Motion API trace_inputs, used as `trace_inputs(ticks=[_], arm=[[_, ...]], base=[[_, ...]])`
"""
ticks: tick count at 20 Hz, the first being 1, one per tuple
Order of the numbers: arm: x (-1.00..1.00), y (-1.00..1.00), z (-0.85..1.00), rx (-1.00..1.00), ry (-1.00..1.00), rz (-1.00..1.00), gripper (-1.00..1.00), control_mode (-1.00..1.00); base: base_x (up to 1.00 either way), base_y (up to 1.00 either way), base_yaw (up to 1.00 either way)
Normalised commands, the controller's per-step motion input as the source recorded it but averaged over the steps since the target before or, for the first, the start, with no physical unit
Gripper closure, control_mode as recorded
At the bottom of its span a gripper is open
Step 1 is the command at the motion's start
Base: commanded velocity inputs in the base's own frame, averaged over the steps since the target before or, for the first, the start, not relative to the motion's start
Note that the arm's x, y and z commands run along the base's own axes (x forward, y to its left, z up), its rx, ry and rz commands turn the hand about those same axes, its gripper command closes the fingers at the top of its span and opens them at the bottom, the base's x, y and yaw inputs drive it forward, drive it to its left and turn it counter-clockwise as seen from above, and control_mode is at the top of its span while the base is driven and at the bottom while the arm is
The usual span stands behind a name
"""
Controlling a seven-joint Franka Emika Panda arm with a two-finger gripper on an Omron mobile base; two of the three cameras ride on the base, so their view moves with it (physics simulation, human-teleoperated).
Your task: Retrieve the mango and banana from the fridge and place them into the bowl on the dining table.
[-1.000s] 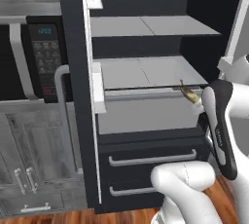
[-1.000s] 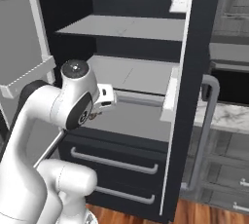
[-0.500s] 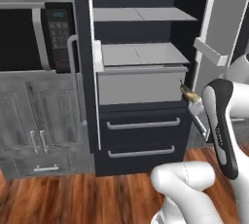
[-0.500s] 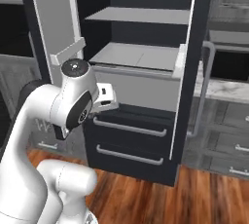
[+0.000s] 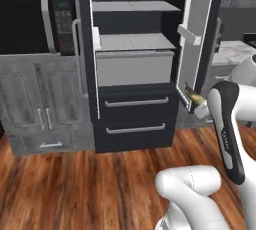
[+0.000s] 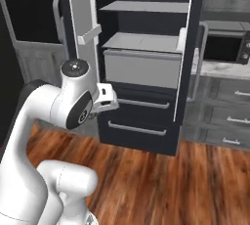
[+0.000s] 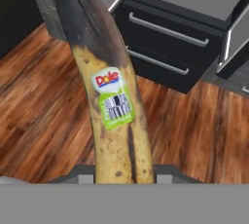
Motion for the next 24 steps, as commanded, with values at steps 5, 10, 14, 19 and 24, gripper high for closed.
trace_inputs(ticks=[5,10,14,19,24], arm=[[0.00,0.00,0.00,0.00,0.00,0.00,1.00,1.00],[0.00,0.00,0.00,0.00,0.00,0.00,1.00,1.00],[0.00,0.00,0.00,0.00,0.00,0.00,1.00,1.00],[0.00,0.00,0.00,0.00,0.00,0.00,1.00,1.00],[0.00,0.00,0.00,0.00,0.00,0.00,1.00,1.00]], base=[[-1.00,0.26,-0.11],[-1.00,0.22,-0.08],[-1.00,0.27,-0.05],[-1.00,0.35,-0.05],[-1.00,0.39,-0.04]])
